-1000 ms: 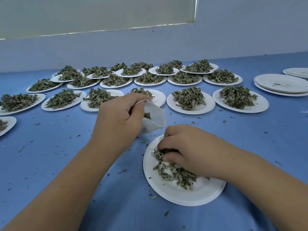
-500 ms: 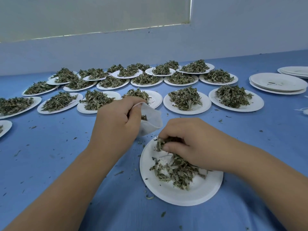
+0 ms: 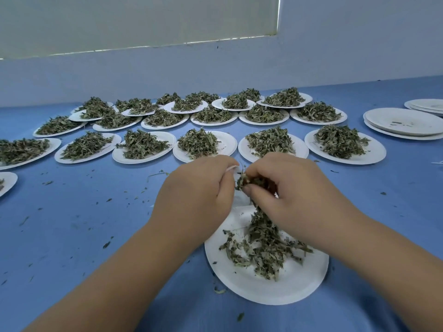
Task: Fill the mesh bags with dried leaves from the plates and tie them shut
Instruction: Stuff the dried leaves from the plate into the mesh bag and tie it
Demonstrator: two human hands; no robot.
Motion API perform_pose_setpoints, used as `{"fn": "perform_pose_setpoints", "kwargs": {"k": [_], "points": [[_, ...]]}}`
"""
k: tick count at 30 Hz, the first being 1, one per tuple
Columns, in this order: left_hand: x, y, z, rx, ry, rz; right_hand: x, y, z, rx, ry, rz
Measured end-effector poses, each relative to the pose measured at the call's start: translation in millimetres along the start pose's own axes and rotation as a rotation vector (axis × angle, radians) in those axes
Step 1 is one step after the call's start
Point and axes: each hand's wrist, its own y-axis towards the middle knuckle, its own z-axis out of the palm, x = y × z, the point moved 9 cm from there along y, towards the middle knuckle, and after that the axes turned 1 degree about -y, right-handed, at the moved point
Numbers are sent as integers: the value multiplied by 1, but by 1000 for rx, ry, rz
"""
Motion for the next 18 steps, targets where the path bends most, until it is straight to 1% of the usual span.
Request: {"fn": "perform_pose_setpoints", "kwargs": {"k": [5, 10, 14, 18], "points": [[-1, -2, 7, 60, -66, -50, 5, -2, 7, 18, -71, 14], [0, -3, 8, 52, -104, -75, 1, -3, 2, -10, -12, 72], [1, -2, 12, 74, -117, -91, -3, -5, -7, -51, 147, 103], [1, -2, 13, 88, -176, -99, 1, -4, -8, -55, 102, 53]]}}
